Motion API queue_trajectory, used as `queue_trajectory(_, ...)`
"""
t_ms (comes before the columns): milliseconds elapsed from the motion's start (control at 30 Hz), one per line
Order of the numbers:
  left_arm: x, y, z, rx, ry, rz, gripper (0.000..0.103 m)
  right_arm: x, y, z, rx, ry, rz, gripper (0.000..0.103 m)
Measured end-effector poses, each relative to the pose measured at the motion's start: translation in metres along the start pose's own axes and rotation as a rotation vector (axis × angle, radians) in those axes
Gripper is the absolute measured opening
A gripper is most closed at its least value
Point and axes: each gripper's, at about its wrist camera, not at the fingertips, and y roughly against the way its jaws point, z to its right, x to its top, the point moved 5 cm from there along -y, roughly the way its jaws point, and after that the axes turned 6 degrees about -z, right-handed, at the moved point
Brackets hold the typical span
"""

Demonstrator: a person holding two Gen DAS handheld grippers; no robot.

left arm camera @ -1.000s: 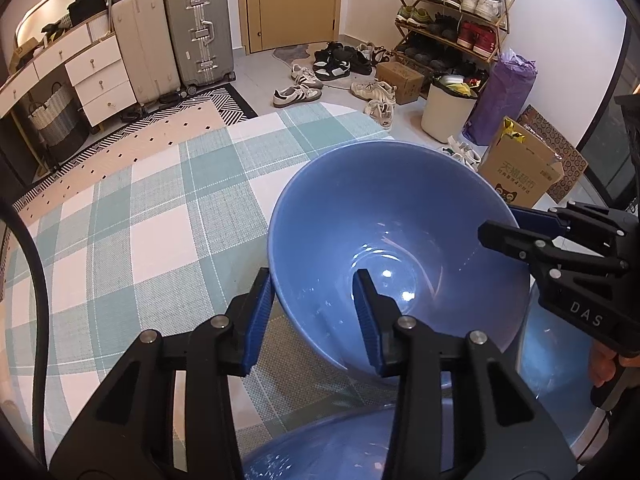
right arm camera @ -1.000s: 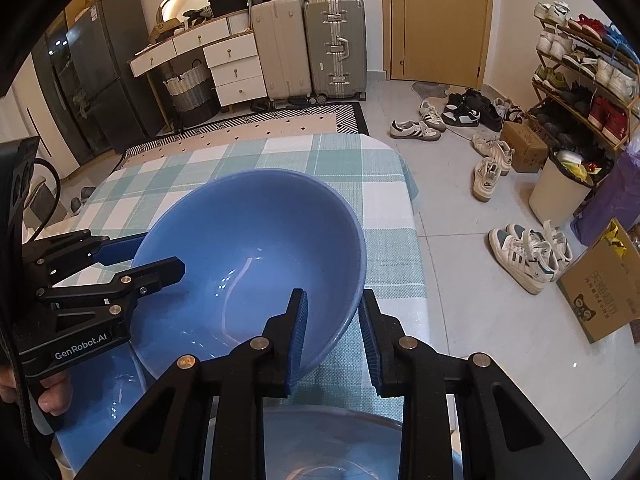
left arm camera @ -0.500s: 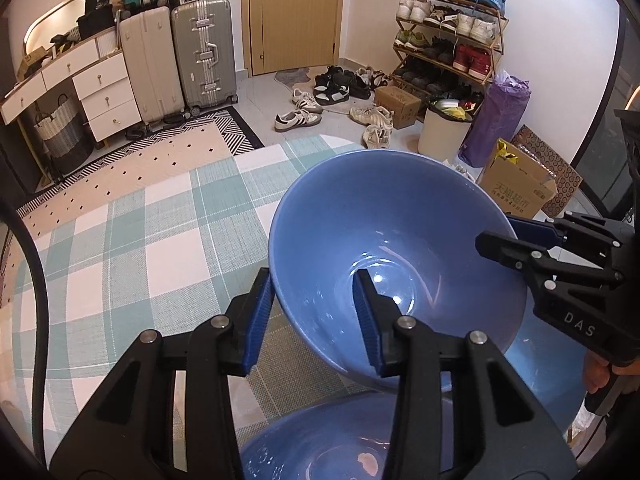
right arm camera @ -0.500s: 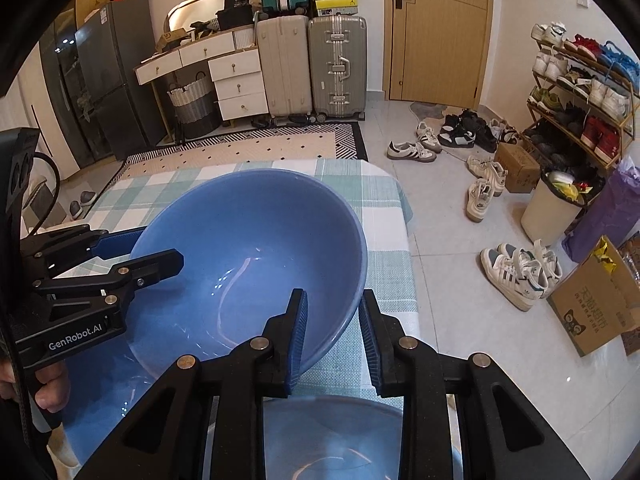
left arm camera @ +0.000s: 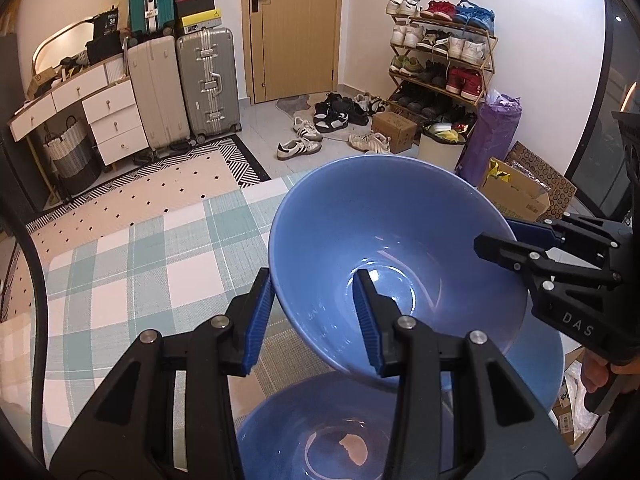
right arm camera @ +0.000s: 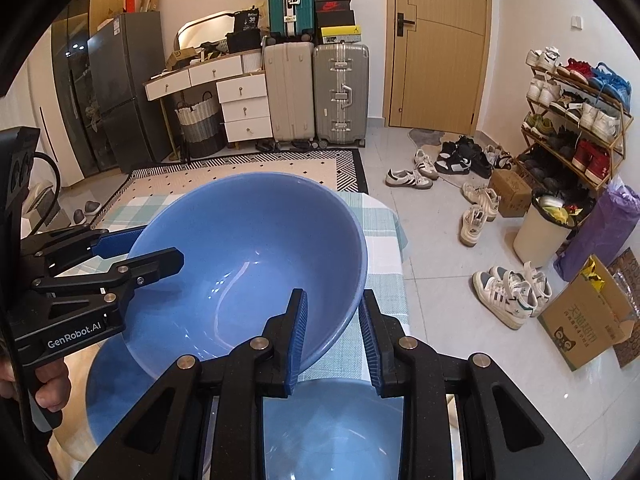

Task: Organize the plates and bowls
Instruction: 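Carry the light-blue bowl with both grippers over another light-blue bowl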

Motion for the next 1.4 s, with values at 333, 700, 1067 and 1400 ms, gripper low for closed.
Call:
queue_trajectory(333,-0.013,0.061,0.013,0.010,-0.001,0.051,0.037,-0.004,0.043,-0.015,0.002,0.024,0.049,0.027)
queue_trajectory(700,-0.042,0.129,0.021,0.029,0.011,0.092,0.037,-0.018,0.080,-0.044,0.021,0.056,0.093,0.027)
queue_trajectory(1067,-0.080,0.173,0.021,0.050,0.032,0.107,0.037,-0.035,0.095,-0.075,0.047,0.081,0.108,0.027)
queue_trajectory(1400,-0.115,0.183,0.009,0.056,0.059,0.101,0.037,-0.053,0.092,-0.096,0.062,0.110,0.100,0.027)
